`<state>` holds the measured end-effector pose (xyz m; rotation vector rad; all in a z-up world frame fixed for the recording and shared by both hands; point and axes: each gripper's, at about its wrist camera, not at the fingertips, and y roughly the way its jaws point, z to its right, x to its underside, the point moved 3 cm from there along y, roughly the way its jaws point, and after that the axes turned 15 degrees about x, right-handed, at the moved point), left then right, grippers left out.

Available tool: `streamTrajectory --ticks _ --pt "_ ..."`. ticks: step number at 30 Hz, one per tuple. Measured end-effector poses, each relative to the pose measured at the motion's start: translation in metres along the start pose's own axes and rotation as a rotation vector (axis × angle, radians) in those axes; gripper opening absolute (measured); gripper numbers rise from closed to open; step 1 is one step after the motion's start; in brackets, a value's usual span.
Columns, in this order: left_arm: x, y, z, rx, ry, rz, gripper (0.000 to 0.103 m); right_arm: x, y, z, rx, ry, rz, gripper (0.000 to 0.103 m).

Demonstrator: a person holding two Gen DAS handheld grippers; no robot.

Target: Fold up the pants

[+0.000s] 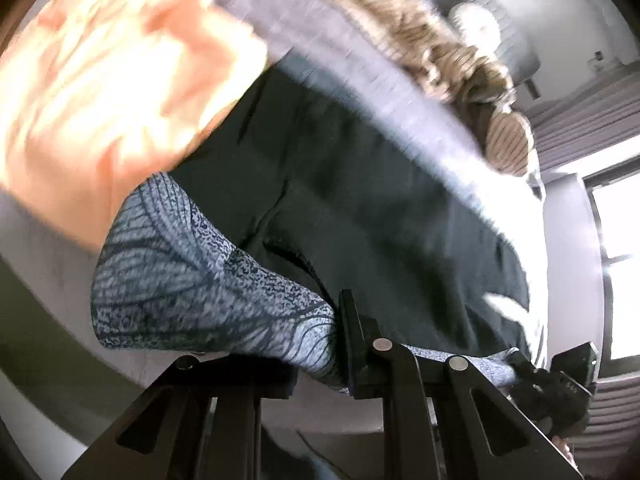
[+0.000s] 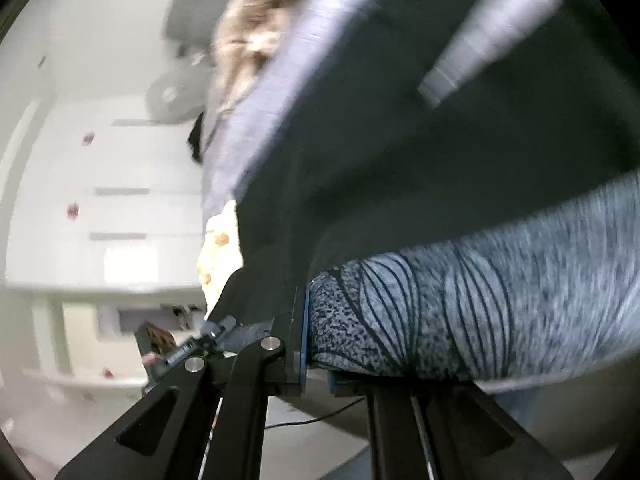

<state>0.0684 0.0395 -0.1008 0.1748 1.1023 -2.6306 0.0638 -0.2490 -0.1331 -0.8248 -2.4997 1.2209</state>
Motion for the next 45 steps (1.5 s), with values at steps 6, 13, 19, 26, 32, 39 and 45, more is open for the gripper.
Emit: streamTrajectory --ticks 6,13,19,26,32,39,45 --pt "-0.077 0.004 0.02 0.04 0.083 0.077 0.019 -0.086 -0.011 -0.055 0.043 -0.189 0.059 0.008" --pt "-0.166 0.081 0.015 -0.09 0.126 0.071 0.025 -0.195 0.055 -0.075 0.086 -0.21 0.028 0.008" --pt "-0.192 0.107 -0.018 -0.201 0.095 0.067 0.067 -0.238 0.15 -0.054 0.265 -0.16 -0.073 0.025" --pt "-0.177 0.073 0.011 -0.223 0.253 0.023 0.071 -0.19 0.1 -0.093 0.201 -0.237 -0.016 0.064" --pt "-0.18 0.142 0.009 -0.307 0.286 -0.023 0.081 -0.172 0.152 -0.118 0.329 -0.443 -0.084 0.054" --pt "-0.221 0.167 -0.001 -0.54 0.29 -0.005 0.081 -0.234 0.114 -0.077 0.388 -0.241 0.051 0.051" --pt "-0.172 0.143 0.059 -0.39 0.417 -0.072 0.081 -0.205 -0.008 -0.018 0.374 -0.149 0.128 0.067"
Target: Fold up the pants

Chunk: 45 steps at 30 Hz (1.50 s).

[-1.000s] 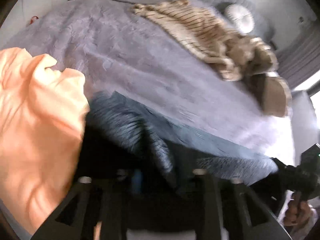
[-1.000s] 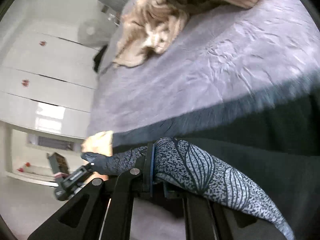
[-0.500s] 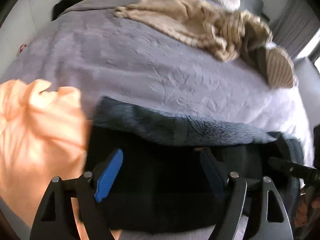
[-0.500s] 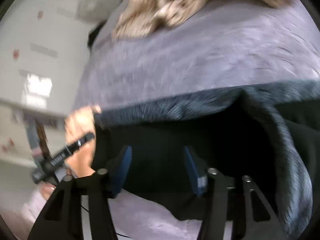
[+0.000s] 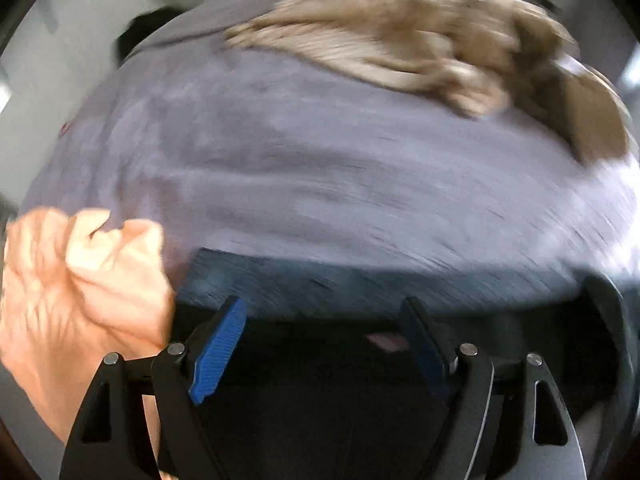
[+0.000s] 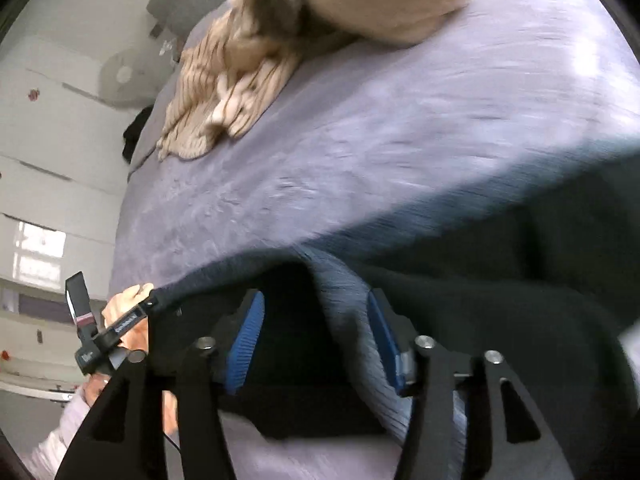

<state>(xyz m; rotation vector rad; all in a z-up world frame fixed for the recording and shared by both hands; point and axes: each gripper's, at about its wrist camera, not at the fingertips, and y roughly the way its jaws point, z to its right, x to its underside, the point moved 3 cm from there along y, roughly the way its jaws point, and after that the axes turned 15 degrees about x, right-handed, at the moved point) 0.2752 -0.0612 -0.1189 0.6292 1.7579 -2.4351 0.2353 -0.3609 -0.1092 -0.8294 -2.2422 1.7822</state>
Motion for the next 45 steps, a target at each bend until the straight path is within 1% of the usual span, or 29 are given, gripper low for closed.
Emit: streamTrajectory --ticks 1,4,6,8,10,14,16,17,19,20,21,22,23,24,25,26,29,31,32,33,34,37,38,39,40,41,42,43,45 --pt "0.009 -0.004 0.02 0.049 0.037 -0.014 0.081 0.013 -0.016 0.024 0.021 0.043 0.006 0.072" --pt "0.04 -0.002 0.091 0.23 0.137 -0.1 0.081 0.05 -0.042 0.09 0.034 0.194 -0.03 0.073" --pt "0.062 0.009 0.137 0.36 0.15 -0.172 0.081 0.084 -0.058 0.141 0.043 0.291 -0.055 0.073" --pt "0.08 0.022 0.176 0.445 0.149 -0.24 0.081 0.117 -0.068 0.184 0.079 0.363 -0.086 0.073" --pt "0.094 0.034 0.214 0.497 0.143 -0.288 0.081 0.14 -0.072 0.208 0.086 0.412 -0.105 0.073" --pt "0.111 0.053 0.265 0.544 0.123 -0.345 0.081 0.171 -0.064 0.251 0.057 0.471 -0.184 0.073" --pt "0.115 0.068 0.283 0.505 0.139 -0.372 0.081 0.178 -0.058 0.262 0.02 0.464 -0.206 0.073" --pt "0.122 0.068 0.286 0.5 0.136 -0.381 0.081 0.181 -0.055 0.266 -0.013 0.46 -0.219 0.074" --pt "0.127 0.075 0.293 0.506 0.109 -0.402 0.081 0.182 -0.043 0.268 -0.114 0.444 -0.26 0.074" --pt "0.129 0.077 0.298 0.504 0.1 -0.405 0.081 0.183 -0.034 0.27 -0.151 0.421 -0.295 0.074" --pt "0.131 0.078 0.3 0.502 0.091 -0.408 0.081 0.184 -0.027 0.27 -0.161 0.408 -0.313 0.074" --pt "0.128 0.082 0.303 0.505 0.078 -0.414 0.081 0.186 -0.021 0.274 -0.184 0.407 -0.339 0.069" --pt "0.129 0.083 0.305 0.504 0.072 -0.418 0.081 0.188 -0.016 0.278 -0.218 0.424 -0.362 0.053" --pt "0.129 0.083 0.309 0.497 0.066 -0.425 0.081 0.187 -0.014 0.28 -0.23 0.433 -0.382 0.04" --pt "0.129 0.083 0.312 0.489 0.067 -0.424 0.081 0.185 -0.015 0.283 -0.282 0.449 -0.397 0.015" --pt "0.127 0.077 0.315 0.489 0.073 -0.416 0.081 0.185 -0.021 0.286 -0.341 0.472 -0.393 0.015" --pt "0.108 0.06 0.328 0.516 0.104 -0.361 0.081 0.154 -0.056 0.289 -0.482 0.512 -0.322 0.015" --pt "0.088 0.05 0.336 0.503 0.133 -0.308 0.081 0.129 -0.072 0.296 -0.549 0.569 -0.272 0.015" --pt "0.08 0.047 0.337 0.488 0.142 -0.29 0.081 0.106 -0.081 0.302 -0.593 0.61 -0.23 0.015" --pt "0.069 0.044 0.339 0.476 0.148 -0.27 0.081 0.094 -0.088 0.305 -0.615 0.63 -0.204 0.015" --pt "0.056 0.041 0.34 0.461 0.156 -0.242 0.081 0.071 -0.093 0.31 -0.639 0.65 -0.173 0.015" --pt "0.028 0.026 0.332 0.428 0.159 -0.161 0.081 0.01 -0.096 0.33 -0.664 0.714 -0.113 0.016" --pt "0.022 0.023 0.328 0.416 0.156 -0.143 0.081 -0.017 -0.096 0.339 -0.657 0.744 -0.085 0.023" --pt "0.015 0.022 0.323 0.389 0.15 -0.121 0.081 -0.034 -0.095 0.342 -0.625 0.758 -0.071 0.027" --pt "0.008 0.019 0.309 0.362 0.143 -0.111 0.081 -0.052 -0.095 0.346 -0.569 0.757 -0.054 0.047" --pt "0.006 0.021 0.302 0.338 0.132 -0.105 0.081 -0.075 -0.095 0.352 -0.483 0.724 -0.024 0.08" --pt "0.004 0.024 0.293 0.306 0.11 -0.105 0.081 -0.089 -0.097 0.353 -0.426 0.696 -0.003 0.089" --pt "0.005 0.026 0.282 0.282 0.089 -0.108 0.081 -0.102 -0.101 0.355 -0.358 0.655 0.026 0.09" --pt "0.01 0.032 0.262 0.234 0.049 -0.114 0.081 -0.11 -0.108 0.354 -0.308 0.578 0.044 0.09"
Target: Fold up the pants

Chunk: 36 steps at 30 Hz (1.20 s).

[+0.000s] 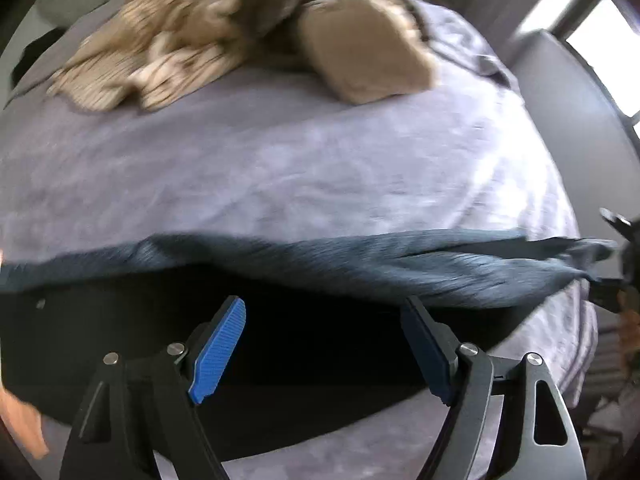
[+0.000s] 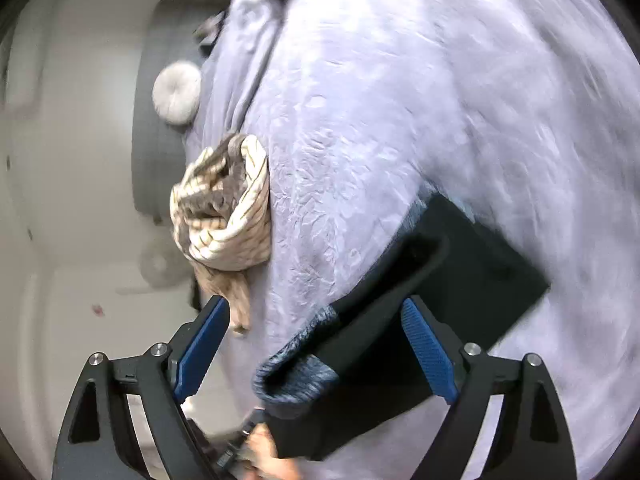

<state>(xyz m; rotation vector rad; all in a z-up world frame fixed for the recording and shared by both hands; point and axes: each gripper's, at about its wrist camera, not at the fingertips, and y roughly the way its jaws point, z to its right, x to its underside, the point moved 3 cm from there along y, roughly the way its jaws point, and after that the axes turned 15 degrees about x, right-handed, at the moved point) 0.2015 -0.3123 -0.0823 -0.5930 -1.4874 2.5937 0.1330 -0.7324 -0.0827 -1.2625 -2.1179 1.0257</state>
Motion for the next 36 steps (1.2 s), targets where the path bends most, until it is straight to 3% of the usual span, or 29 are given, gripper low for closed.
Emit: streamTrajectory --ticks 3,6,7,10,14,16,17,19,20,26,30,34,36 --pt "0.011 0.011 -0.034 -0.085 -0.086 -0.023 0.081 0.014 -0.005 0.002 0.065 -0.086 0.005 0.089" --pt "0.005 0.025 -0.049 -0.085 -0.147 -0.059 0.081 0.034 0.02 0.001 0.096 -0.095 -0.047 0.087" --pt "-0.008 0.03 -0.047 -0.088 -0.134 -0.045 0.081 0.032 0.029 -0.004 0.084 -0.087 -0.067 0.086" --pt "-0.036 0.039 -0.034 -0.095 -0.102 -0.007 0.081 0.012 0.034 -0.023 0.01 -0.073 -0.005 0.086" --pt "-0.066 0.045 -0.007 -0.029 -0.086 0.046 0.081 -0.009 0.019 -0.07 -0.12 -0.103 0.046 0.086" --pt "-0.07 0.043 0.0 -0.024 -0.07 0.06 0.081 -0.008 0.009 -0.087 -0.081 -0.177 0.085 0.086" --pt "-0.07 0.042 0.001 -0.033 -0.058 0.062 0.081 -0.004 0.006 -0.09 -0.006 -0.219 0.104 0.086" --pt "-0.062 0.038 -0.001 -0.063 -0.035 0.051 0.081 0.004 0.007 -0.083 0.121 -0.281 0.115 0.086" --pt "-0.057 0.036 -0.004 -0.071 -0.031 0.043 0.081 0.011 0.007 -0.073 0.139 -0.294 0.093 0.086" --pt "-0.007 0.014 -0.052 -0.168 -0.09 0.009 0.081 0.052 0.059 -0.017 0.12 -0.208 -0.084 0.078" --pt "0.022 -0.002 -0.091 -0.226 -0.191 0.012 0.081 0.069 0.103 -0.023 0.025 -0.191 -0.152 0.076" --pt "0.046 -0.007 -0.125 -0.286 -0.254 0.002 0.081 0.08 0.155 -0.036 0.049 -0.214 -0.18 0.075" --pt "0.055 -0.005 -0.139 -0.306 -0.271 -0.009 0.081 0.076 0.17 -0.036 0.057 -0.191 -0.163 0.06"
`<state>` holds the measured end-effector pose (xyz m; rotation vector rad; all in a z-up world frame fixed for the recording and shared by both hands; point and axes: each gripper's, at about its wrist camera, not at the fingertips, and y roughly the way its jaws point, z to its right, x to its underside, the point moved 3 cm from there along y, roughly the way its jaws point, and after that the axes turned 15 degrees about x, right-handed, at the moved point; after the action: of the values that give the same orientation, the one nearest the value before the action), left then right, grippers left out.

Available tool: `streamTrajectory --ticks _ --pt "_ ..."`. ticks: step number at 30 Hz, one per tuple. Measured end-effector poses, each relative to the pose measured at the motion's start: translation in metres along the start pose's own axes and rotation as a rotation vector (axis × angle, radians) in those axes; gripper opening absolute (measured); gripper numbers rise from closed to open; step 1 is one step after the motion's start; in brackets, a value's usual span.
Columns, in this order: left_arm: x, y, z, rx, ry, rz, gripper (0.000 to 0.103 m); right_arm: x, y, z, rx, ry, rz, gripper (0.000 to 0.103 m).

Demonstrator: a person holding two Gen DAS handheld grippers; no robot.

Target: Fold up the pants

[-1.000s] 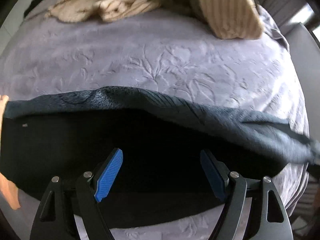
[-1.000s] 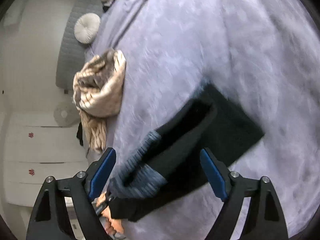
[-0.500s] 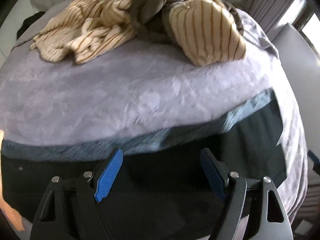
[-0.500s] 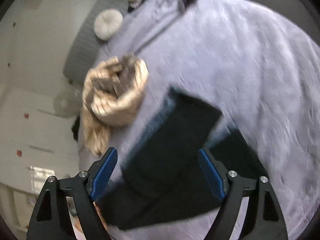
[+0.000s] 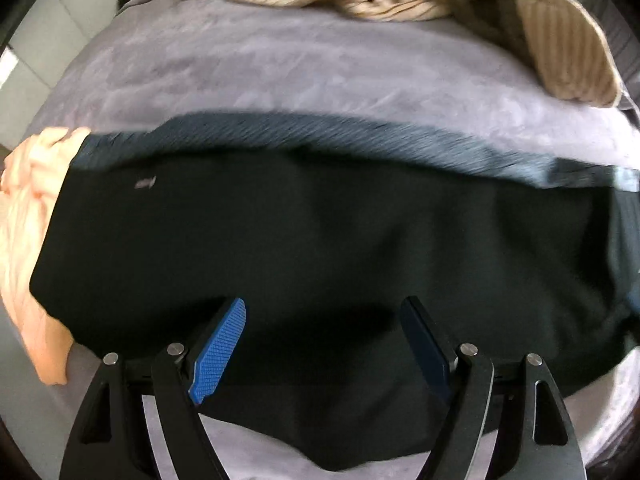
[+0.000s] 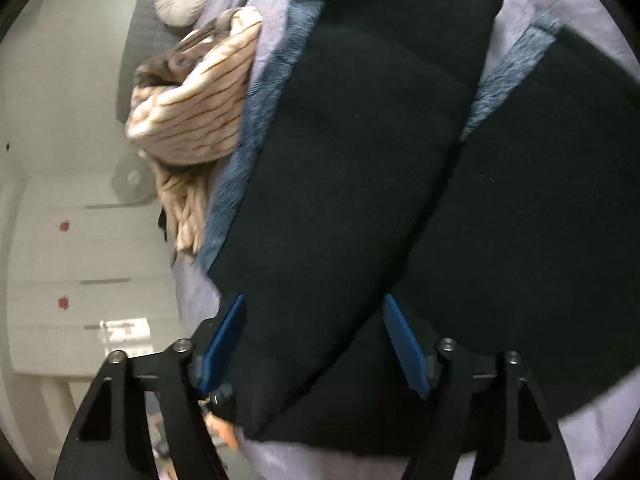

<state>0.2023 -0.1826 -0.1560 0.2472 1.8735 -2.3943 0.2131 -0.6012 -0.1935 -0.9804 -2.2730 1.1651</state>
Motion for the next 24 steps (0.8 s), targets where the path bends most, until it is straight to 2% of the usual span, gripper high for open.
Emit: streamTrajectory --ticks 1,2,5,8,9,10,11,12,13,14,15,17,18,19,21,24 --pt "0.002 0.002 -0.003 0.01 -0.008 -0.007 0.081 -0.002 0.001 0.0 0.013 0.011 0.003 0.026" --pt "0.003 0.003 -0.005 0.019 -0.011 -0.009 0.081 -0.003 0.001 0.0 0.039 0.022 -0.002 0.009" --pt "0.006 -0.002 -0.003 0.046 0.018 -0.019 0.081 0.011 -0.031 -0.01 -0.018 0.006 0.027 0.008" --pt "0.01 -0.003 -0.008 0.067 0.041 -0.033 0.081 0.038 -0.061 -0.005 -0.008 -0.002 0.039 0.008" --pt "0.012 0.0 -0.011 0.072 0.037 -0.046 0.081 0.046 -0.063 0.004 0.026 0.004 0.024 0.008" --pt "0.013 0.003 -0.013 0.075 0.033 -0.054 0.081 0.052 -0.057 0.018 0.101 -0.011 0.001 0.008" --pt "0.014 0.006 -0.014 0.071 0.031 -0.064 0.081 0.055 -0.046 0.031 0.167 -0.036 -0.023 0.013" --pt "0.013 0.006 -0.012 0.064 0.037 -0.069 0.081 0.054 -0.038 0.041 0.19 -0.034 -0.045 0.014" --pt "0.013 0.005 -0.01 0.058 0.053 -0.075 0.081 0.052 -0.038 0.052 0.173 -0.009 -0.062 0.014" --pt "0.012 0.002 -0.007 0.064 0.066 -0.074 0.081 0.051 -0.044 0.06 0.135 0.045 -0.061 0.018" --pt "0.012 -0.002 -0.003 0.077 0.082 -0.07 0.081 0.051 -0.052 0.062 0.134 0.061 -0.039 0.023" --pt "0.008 -0.008 0.005 0.083 0.098 -0.067 0.081 0.047 -0.076 0.063 0.167 0.045 0.039 0.048" --pt "0.005 -0.01 0.008 0.086 0.101 -0.06 0.081 0.043 -0.09 0.066 0.196 0.046 0.084 0.054" --pt "0.003 -0.011 0.011 0.086 0.101 -0.056 0.081 0.04 -0.1 0.074 0.213 0.058 0.119 0.058" --pt "-0.003 -0.011 0.016 0.081 0.091 -0.044 0.081 0.024 -0.117 0.086 0.229 0.109 0.171 0.058" --pt "-0.006 -0.008 0.032 0.104 0.094 -0.046 0.081 0.002 -0.121 0.103 0.17 0.196 0.179 0.058"
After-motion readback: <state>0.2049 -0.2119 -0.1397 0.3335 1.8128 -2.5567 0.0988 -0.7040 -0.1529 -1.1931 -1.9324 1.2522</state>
